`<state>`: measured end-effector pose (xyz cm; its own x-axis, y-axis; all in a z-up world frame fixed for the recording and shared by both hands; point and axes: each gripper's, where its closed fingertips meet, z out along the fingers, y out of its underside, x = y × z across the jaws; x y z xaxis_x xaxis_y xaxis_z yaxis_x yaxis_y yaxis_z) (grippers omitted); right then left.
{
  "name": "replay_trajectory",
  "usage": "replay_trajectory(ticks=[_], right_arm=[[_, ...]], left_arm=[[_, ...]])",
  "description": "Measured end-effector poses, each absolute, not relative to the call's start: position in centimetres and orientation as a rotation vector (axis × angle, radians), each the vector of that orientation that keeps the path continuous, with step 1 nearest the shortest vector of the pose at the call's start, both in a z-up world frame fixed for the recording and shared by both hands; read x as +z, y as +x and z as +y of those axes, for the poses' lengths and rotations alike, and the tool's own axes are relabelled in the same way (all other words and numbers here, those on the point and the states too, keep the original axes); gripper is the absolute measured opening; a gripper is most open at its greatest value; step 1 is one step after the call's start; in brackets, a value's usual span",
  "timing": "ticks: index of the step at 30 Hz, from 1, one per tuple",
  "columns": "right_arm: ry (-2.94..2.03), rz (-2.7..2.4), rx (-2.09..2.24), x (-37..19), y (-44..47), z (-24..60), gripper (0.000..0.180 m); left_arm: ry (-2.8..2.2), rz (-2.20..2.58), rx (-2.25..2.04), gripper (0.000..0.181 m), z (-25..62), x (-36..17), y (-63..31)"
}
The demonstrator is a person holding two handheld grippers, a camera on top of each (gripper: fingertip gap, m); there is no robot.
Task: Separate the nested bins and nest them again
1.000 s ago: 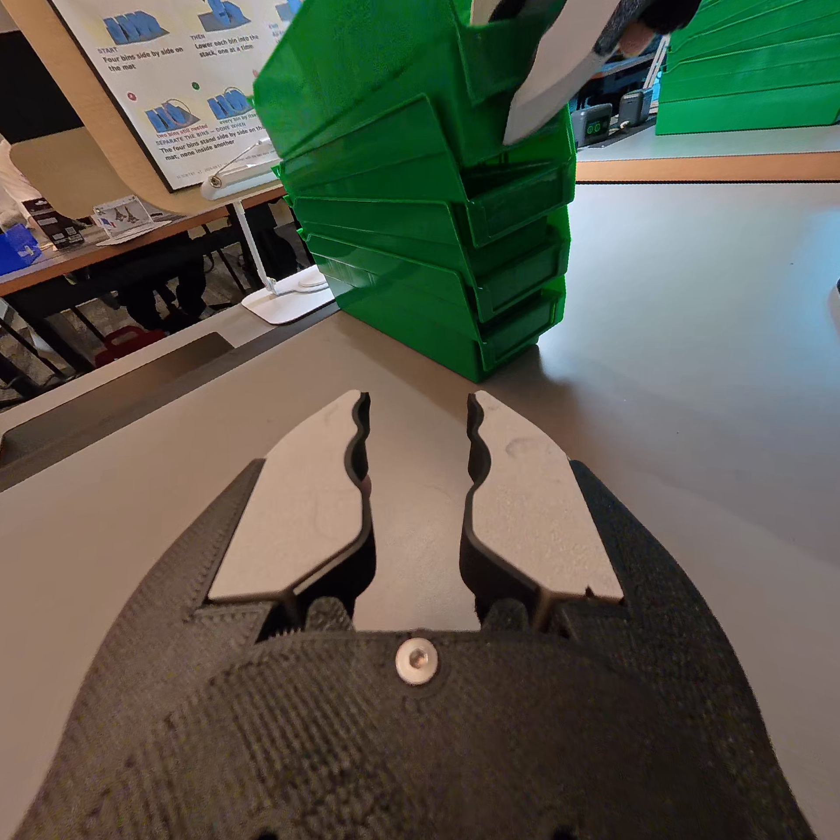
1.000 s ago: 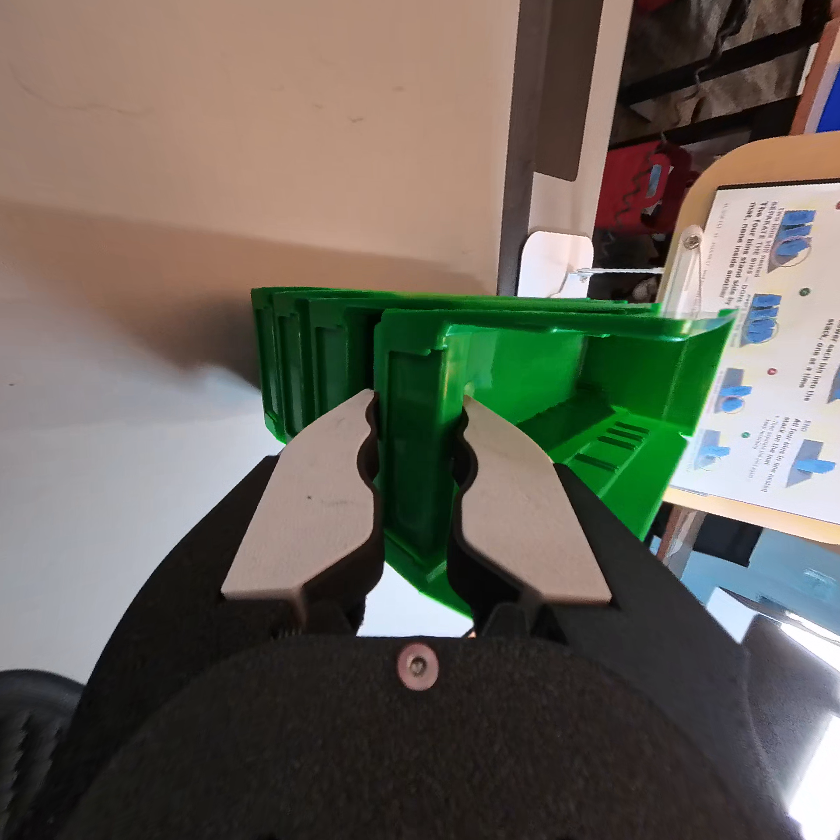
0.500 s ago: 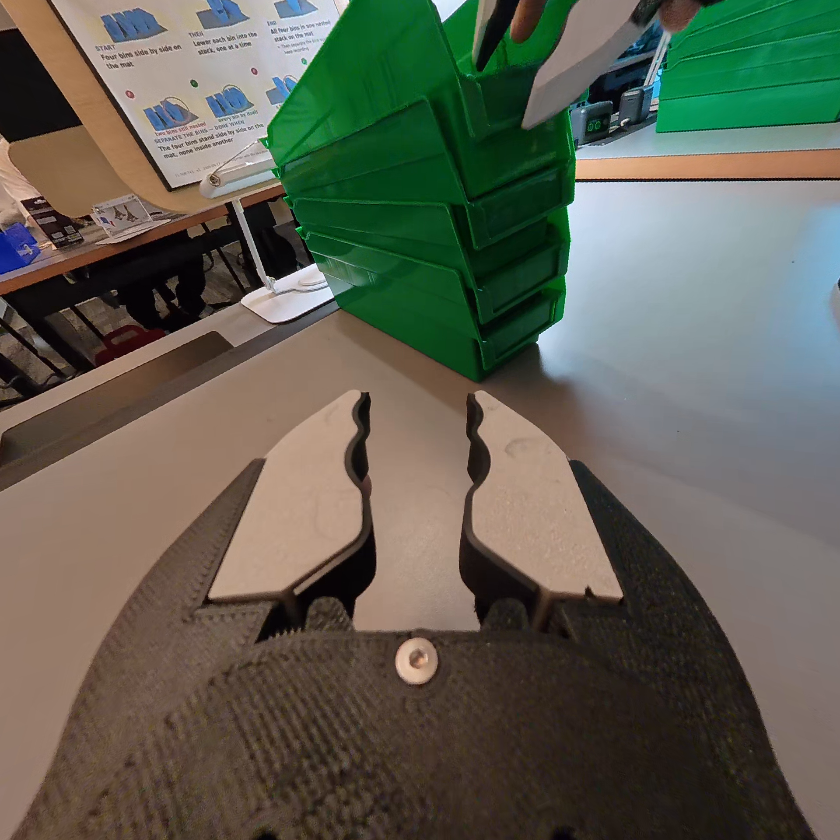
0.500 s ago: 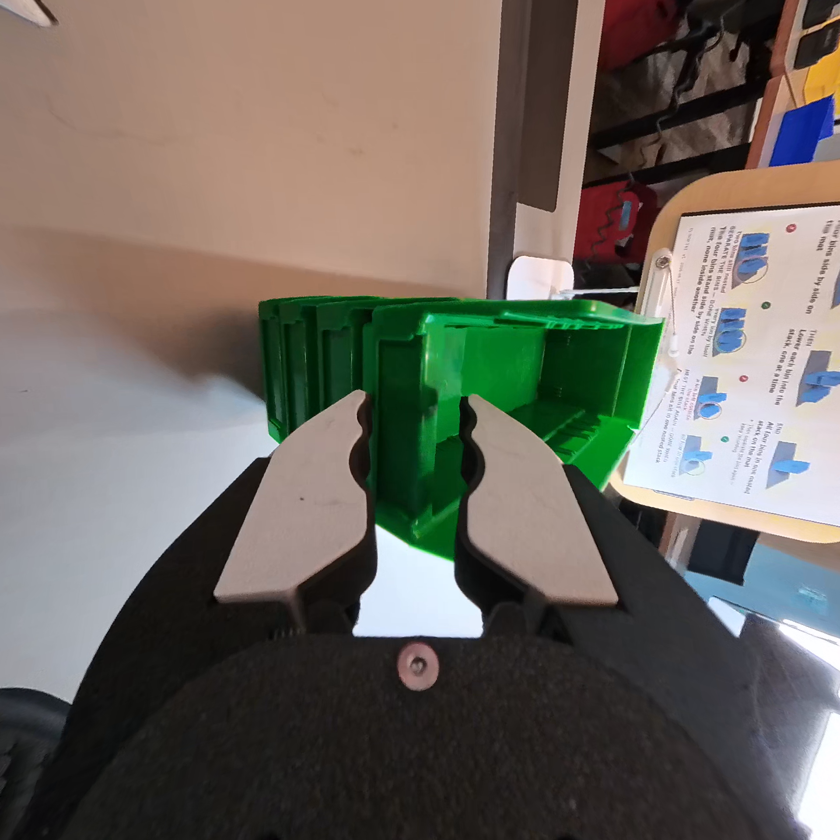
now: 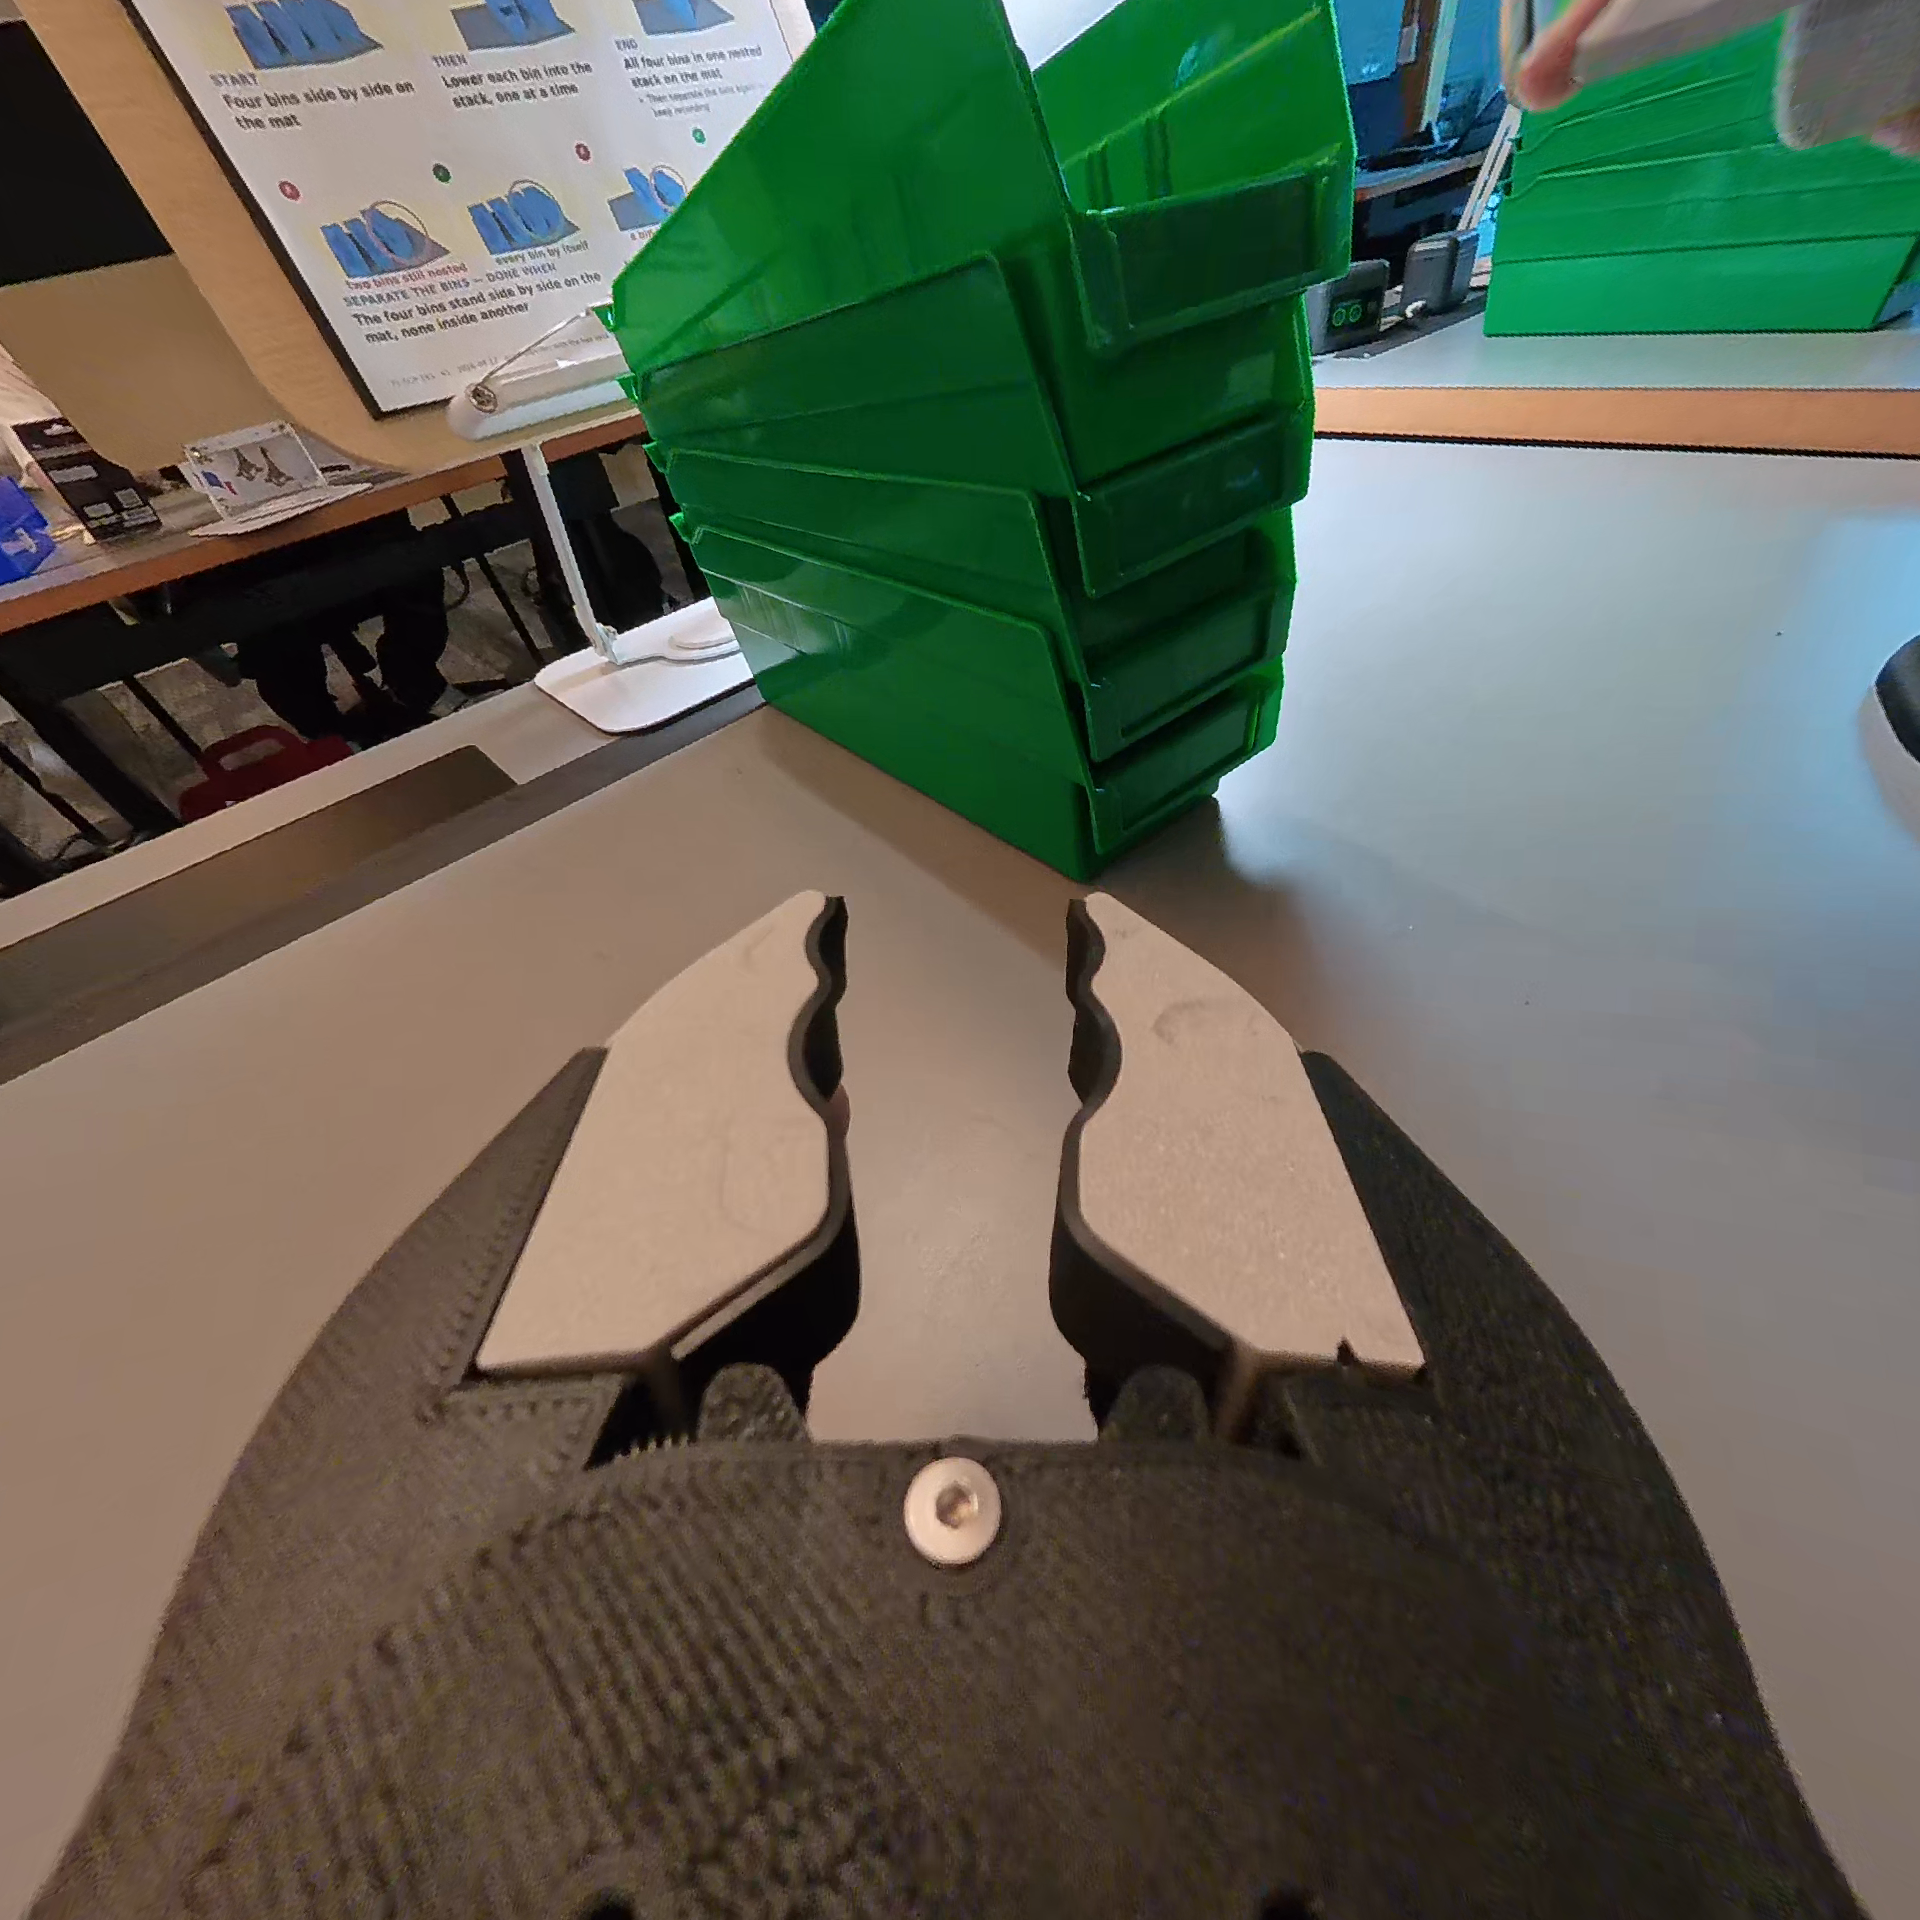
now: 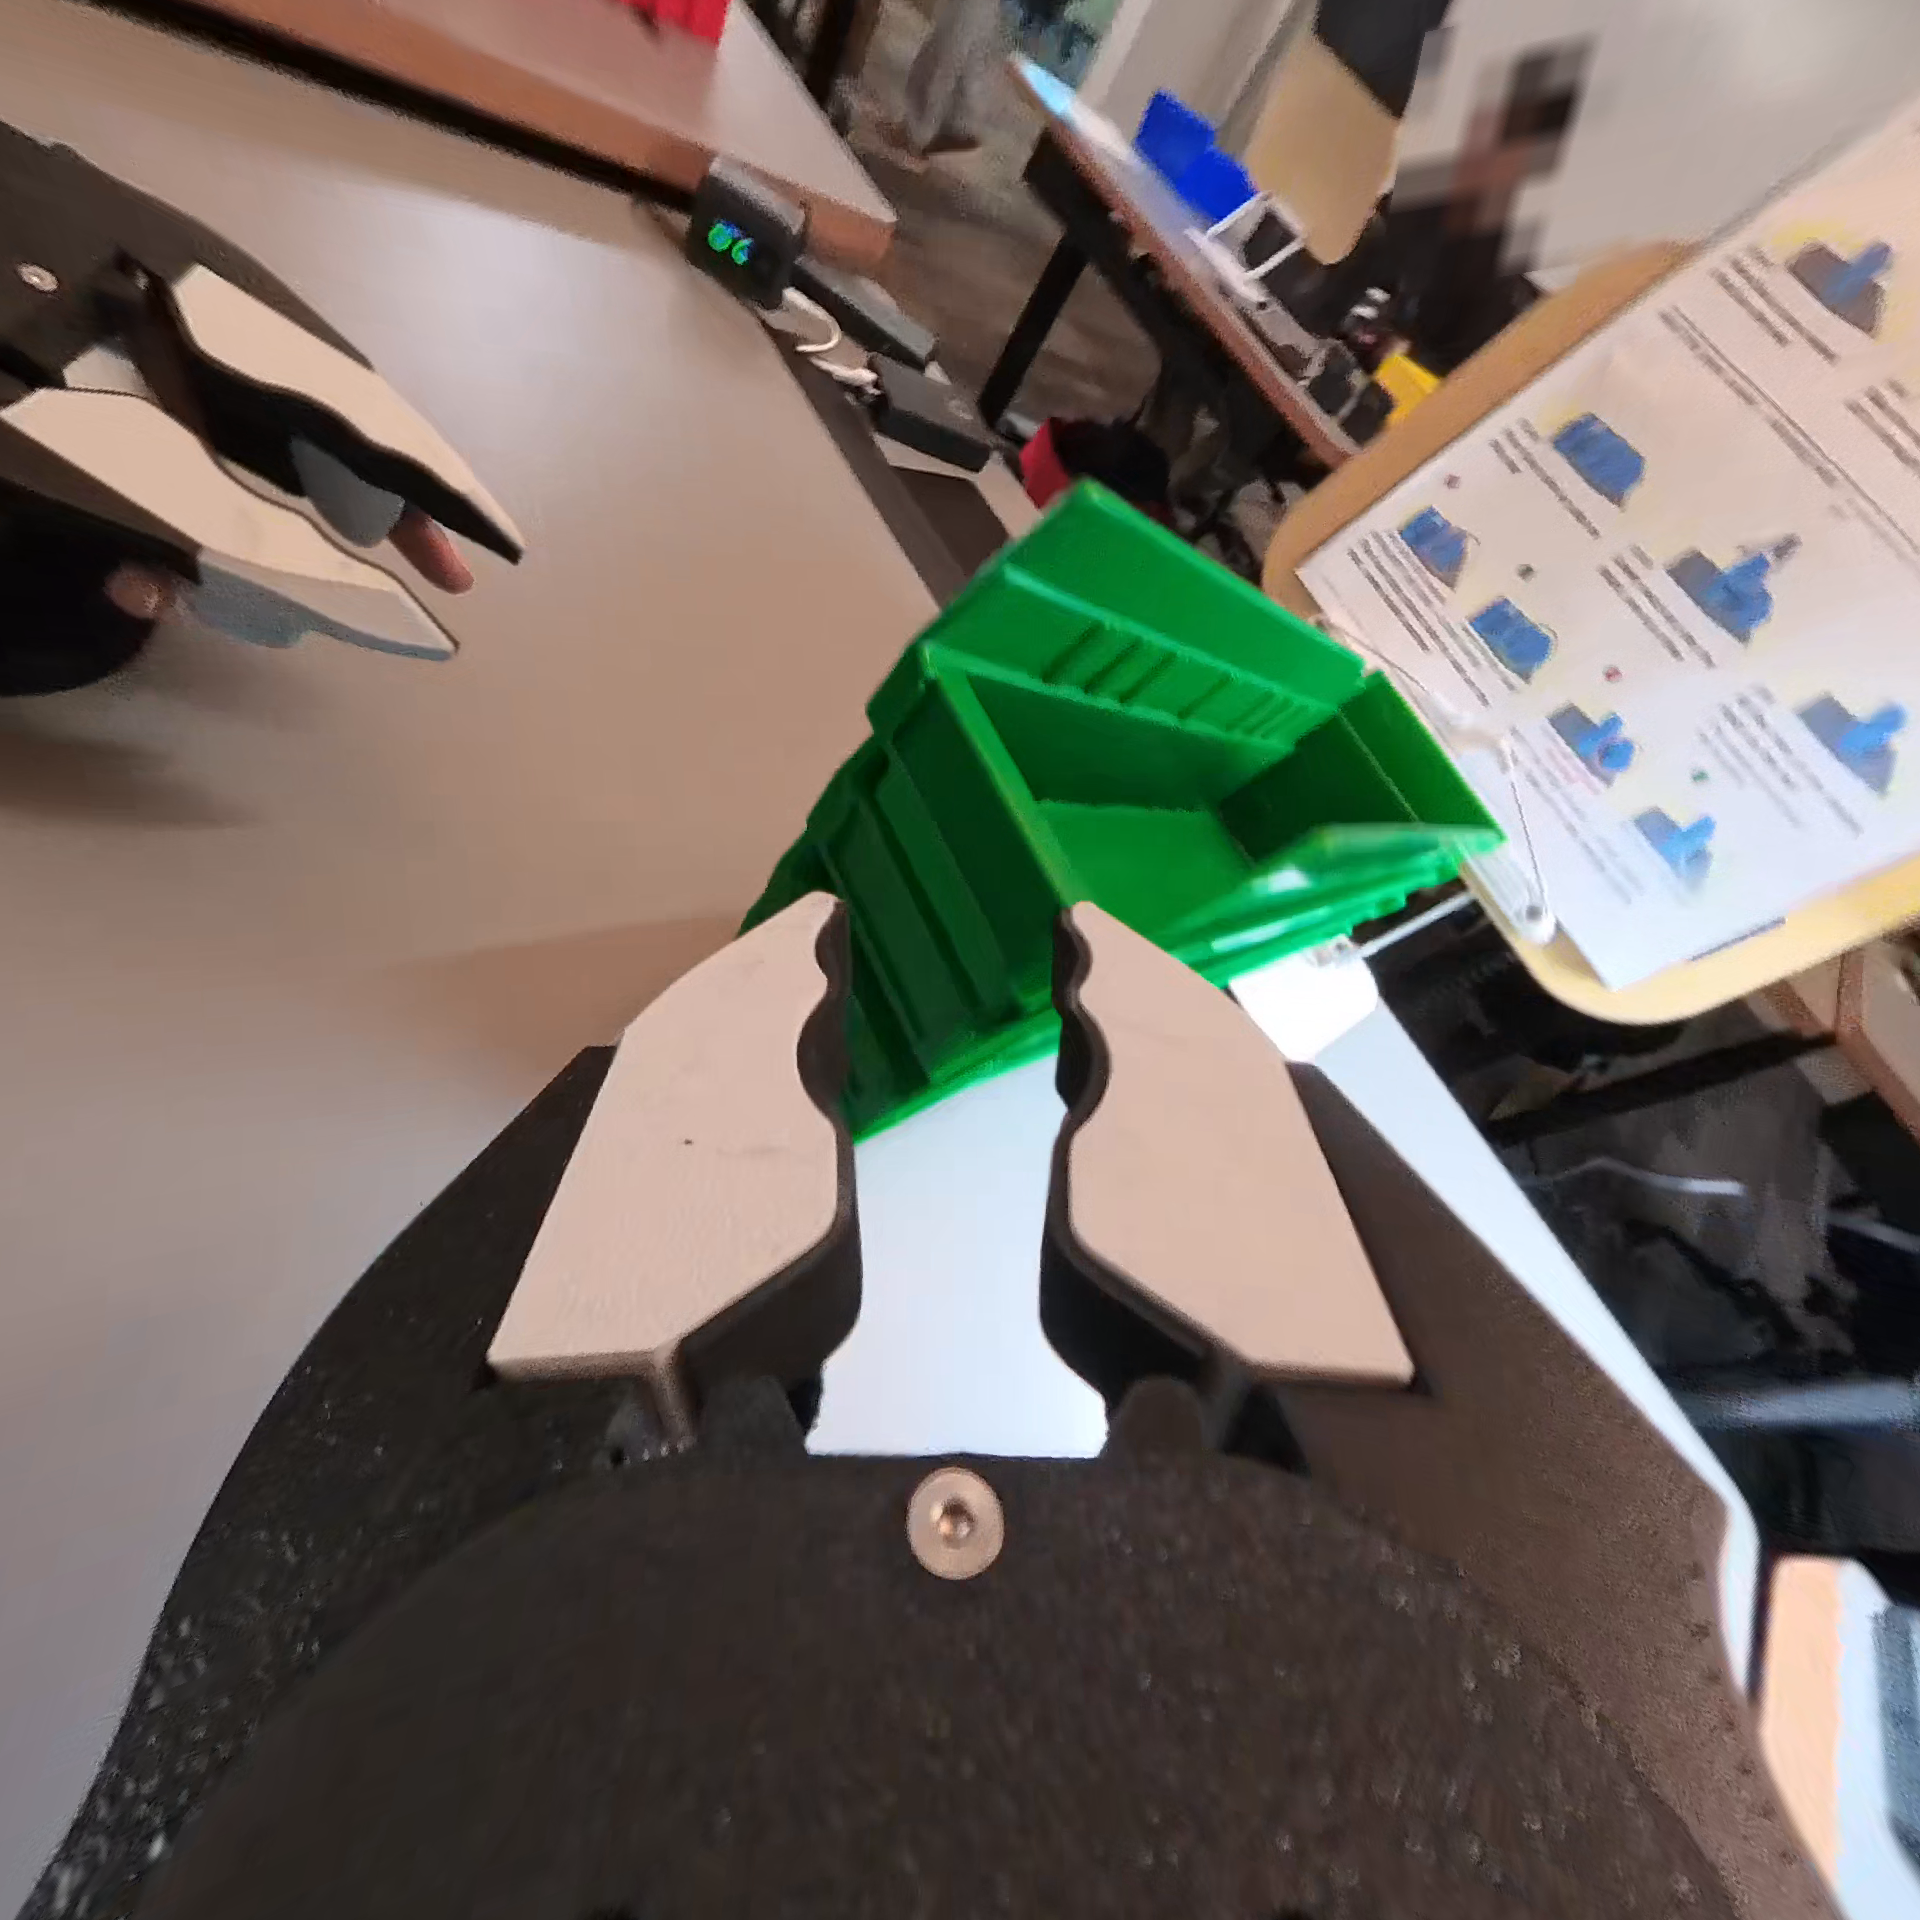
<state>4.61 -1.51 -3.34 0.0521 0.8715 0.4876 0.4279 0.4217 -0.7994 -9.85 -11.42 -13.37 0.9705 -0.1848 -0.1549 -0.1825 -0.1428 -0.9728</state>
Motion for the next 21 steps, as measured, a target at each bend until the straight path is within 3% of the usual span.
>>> replay_trajectory(ticks=[8,14,21], right_arm=[[-1.386,-1.29,0.619,-9.8,12.7,1.4,0.052],[-1.415,-1.114,0.676,-11.7,16.4,2.6,0.051],[-1.428,-1.133,0.727,-13.6,17.6,3.5,0.066]], left_arm=[[-1.755,0.255,0.018,0.041,-11.0,-14.1,-10.0],[-1.797,0.221,0.05,0.041,-10.5,-14.9,-10.4],[-1.81,0.214,0.091,0.044,-10.1,-15.2,-10.3]])
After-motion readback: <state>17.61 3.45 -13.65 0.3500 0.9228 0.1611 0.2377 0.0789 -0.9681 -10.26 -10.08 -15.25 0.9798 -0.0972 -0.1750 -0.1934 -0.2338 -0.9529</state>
